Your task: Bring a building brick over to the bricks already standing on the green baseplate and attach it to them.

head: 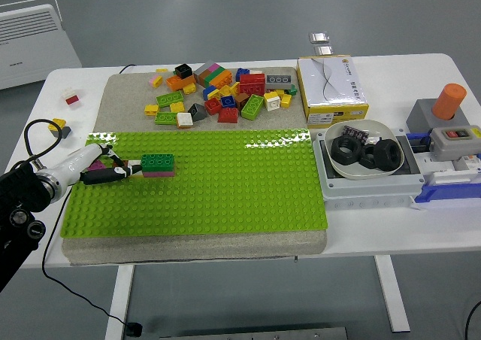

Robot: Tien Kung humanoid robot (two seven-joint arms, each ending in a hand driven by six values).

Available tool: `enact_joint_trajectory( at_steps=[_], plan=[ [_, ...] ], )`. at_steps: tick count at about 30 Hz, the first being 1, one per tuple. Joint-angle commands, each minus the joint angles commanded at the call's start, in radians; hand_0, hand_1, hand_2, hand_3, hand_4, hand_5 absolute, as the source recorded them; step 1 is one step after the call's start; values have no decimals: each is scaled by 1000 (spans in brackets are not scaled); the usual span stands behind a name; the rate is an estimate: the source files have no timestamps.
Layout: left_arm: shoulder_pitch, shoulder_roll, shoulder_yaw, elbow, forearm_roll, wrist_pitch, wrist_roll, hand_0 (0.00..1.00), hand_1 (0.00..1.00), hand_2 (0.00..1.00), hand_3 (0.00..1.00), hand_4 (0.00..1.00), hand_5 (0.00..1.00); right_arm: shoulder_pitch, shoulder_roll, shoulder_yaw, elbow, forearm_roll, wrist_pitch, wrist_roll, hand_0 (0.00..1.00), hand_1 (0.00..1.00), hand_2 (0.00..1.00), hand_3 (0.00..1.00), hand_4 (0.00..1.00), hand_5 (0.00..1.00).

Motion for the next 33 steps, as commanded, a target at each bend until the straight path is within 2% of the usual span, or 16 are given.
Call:
enact_joint_trajectory(
  at_steps=[14, 17, 18, 23, 24, 26, 29, 30, 33],
  plan=[
    [4, -1, -27, -11, 8, 0, 1, 998, 998, 998, 661, 933, 803, 1, 2, -1, 0, 7, -1, 2, 714, 726, 775, 793, 860, 998],
    [21, -2, -62, -24, 23, 3, 1, 998, 998, 998, 661, 933, 803, 0, 1, -1, 0, 6, -1, 3, 714, 726, 775, 793, 860, 998],
    [25, -1, -70, -26, 26, 4, 1, 998, 998, 998, 686, 928, 770, 0, 1, -1, 0, 6, -1, 3, 716, 726, 774, 793, 860, 998],
    [77, -4, -170, -64, 57, 22, -17, 998, 998, 998, 686, 928, 770, -5, -2, 7, 0, 0, 1, 5, 716, 726, 774, 793, 860, 998],
    [88, -3, -191, -73, 61, 25, -21, 998, 978, 977, 713, 906, 469, -5, -2, 8, 0, -1, 1, 5, 713, 725, 774, 792, 860, 998],
    [108, 5, -225, -92, 66, 31, -34, 998, 978, 977, 713, 906, 469, -7, -3, 10, 0, -1, 1, 6, 713, 725, 774, 792, 860, 998],
    [125, 15, -240, -103, 69, 43, -55, 998, 978, 977, 713, 906, 469, -8, -5, 8, 0, -1, 1, 6, 713, 725, 774, 792, 860, 998],
    [130, 18, -239, -103, 70, 52, -68, 998, 953, 956, 728, 885, 251, -8, -6, 8, 0, -1, 1, 7, 715, 724, 774, 790, 860, 998],
    [141, 16, -234, -101, 76, 77, -97, 998, 953, 956, 728, 885, 251, -7, -8, 5, 0, 1, 1, 7, 715, 724, 774, 790, 860, 998]
  ],
)
